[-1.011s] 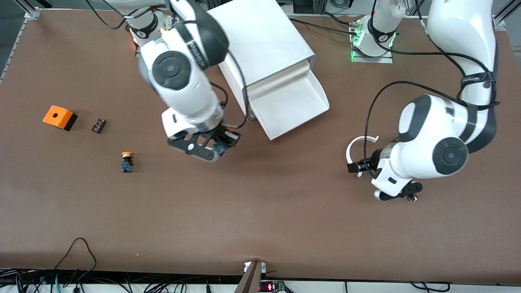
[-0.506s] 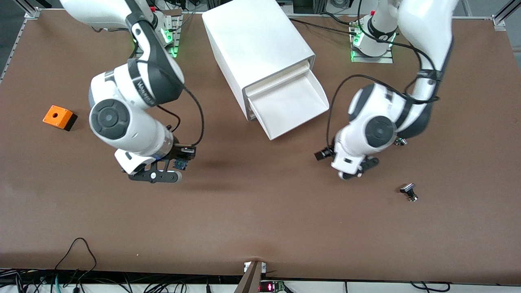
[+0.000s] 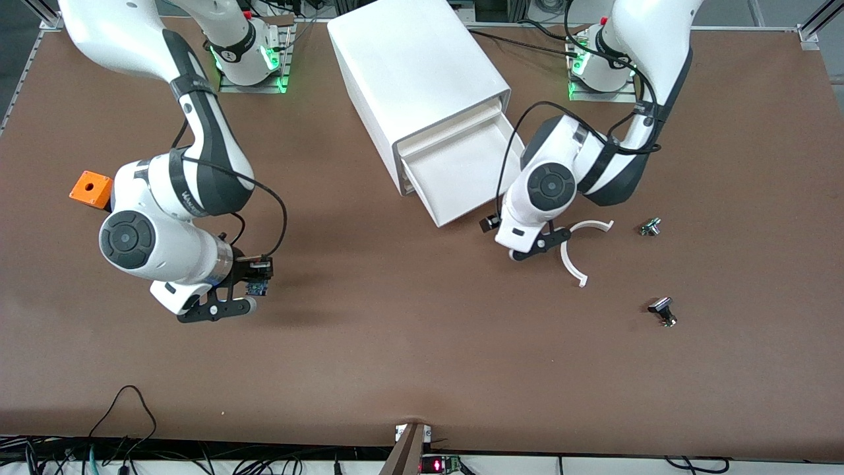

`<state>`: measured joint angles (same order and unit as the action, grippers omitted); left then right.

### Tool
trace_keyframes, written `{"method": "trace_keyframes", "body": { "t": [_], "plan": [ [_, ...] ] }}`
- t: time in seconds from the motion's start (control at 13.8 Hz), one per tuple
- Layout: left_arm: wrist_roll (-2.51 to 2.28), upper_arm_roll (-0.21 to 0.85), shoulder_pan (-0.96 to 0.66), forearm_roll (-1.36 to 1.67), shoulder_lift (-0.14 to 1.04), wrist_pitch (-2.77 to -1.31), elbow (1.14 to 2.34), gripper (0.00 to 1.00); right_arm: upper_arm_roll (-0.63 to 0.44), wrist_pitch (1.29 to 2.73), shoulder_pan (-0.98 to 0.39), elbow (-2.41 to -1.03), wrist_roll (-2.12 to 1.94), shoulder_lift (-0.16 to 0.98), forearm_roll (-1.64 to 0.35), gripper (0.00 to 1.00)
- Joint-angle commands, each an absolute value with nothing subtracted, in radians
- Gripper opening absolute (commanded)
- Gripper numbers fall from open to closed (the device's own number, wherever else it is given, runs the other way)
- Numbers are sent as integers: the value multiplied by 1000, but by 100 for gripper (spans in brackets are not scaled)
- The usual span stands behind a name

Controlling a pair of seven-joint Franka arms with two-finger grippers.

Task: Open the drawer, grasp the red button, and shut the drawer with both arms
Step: 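Carry the red button away while the left gripper pushes the drawer shut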

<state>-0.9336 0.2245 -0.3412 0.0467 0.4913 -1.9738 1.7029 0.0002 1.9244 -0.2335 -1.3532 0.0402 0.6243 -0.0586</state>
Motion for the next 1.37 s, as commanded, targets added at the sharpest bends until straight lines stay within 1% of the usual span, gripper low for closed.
{"method": "trace_keyframes", "body": {
  "t": [0.0,0.14,0.29,0.51,0.58,0.79,1.01,1.16,1.23,1.3],
  "plan": [
    [-939,284,-330,25,454,-1928,1740,100,-29,2118,-218,-1604,-75,522,-69,0],
    [-960,323,-336,29,456,-1904,1752,100,-61,2256,-218,-1724,-124,503,-69,0],
    [-976,359,-336,38,457,-1904,1756,100,-66,2412,-216,-1848,-127,491,-69,0],
    [-1040,412,-336,44,457,-1902,1776,100,-66,2532,-215,-1952,-127,494,-69,0],
    [-1061,435,-336,44,457,-1902,1785,100,-66,2564,-209,-1972,-127,495,-71,0],
    [-1133,495,-336,44,459,-1901,1795,100,-66,2588,-201,-2000,-127,497,-71,0],
    [-1147,508,-339,44,462,-1890,1793,100,-66,2660,-198,-2029,-127,514,-69,0],
    [-1144,508,-339,44,462,-1890,1793,100,-66,2657,-196,-2026,-124,515,-71,0],
    [-1135,508,-337,43,462,-1888,1792,100,-66,2655,-196,-2023,-121,514,-69,9],
    [-1128,508,-334,43,462,-1888,1787,100,-66,2655,-196,-2022,-117,514,-69,23]
  ]
}}
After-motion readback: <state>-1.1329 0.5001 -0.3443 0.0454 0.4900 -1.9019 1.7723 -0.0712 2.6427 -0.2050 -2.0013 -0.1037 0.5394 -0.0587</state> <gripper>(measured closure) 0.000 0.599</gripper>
